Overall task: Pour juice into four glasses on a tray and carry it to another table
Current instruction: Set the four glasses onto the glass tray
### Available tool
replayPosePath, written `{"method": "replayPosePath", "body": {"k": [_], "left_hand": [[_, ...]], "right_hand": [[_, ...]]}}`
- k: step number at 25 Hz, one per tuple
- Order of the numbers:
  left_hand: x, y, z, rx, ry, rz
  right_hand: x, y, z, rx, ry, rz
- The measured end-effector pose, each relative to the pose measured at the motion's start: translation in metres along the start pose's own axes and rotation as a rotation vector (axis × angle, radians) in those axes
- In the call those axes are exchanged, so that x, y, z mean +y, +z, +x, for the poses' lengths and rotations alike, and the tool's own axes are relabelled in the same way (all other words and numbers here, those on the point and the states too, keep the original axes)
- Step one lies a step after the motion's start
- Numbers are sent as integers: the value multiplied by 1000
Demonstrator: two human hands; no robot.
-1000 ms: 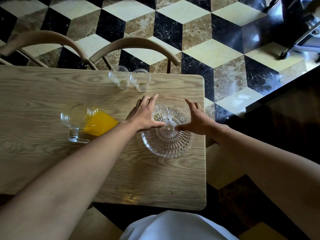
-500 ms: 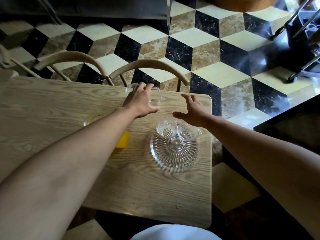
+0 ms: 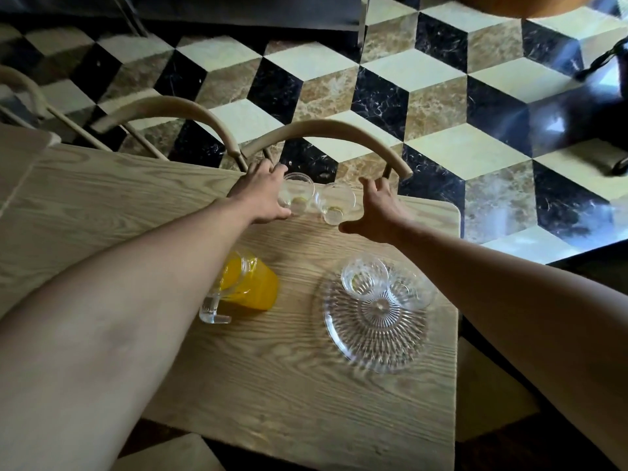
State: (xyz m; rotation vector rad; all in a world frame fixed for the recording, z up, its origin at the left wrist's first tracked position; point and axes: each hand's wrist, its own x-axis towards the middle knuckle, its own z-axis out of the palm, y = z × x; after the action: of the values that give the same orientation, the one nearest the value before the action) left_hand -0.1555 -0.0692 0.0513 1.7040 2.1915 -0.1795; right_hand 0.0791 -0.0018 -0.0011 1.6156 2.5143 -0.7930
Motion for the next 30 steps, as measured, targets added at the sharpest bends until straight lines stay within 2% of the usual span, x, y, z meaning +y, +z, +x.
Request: {"method": "replayPosePath", "body": {"k": [5, 12, 30], "left_hand": [[-24, 11, 45, -62, 46, 4], [-23, 31, 83, -169, 160, -12], [-38, 43, 75, -111, 150, 17]], "right_hand": [[-10, 14, 37, -21, 4, -31], [-16, 33, 52, -29, 40, -61], [-35, 31, 41, -25, 29, -174]]}}
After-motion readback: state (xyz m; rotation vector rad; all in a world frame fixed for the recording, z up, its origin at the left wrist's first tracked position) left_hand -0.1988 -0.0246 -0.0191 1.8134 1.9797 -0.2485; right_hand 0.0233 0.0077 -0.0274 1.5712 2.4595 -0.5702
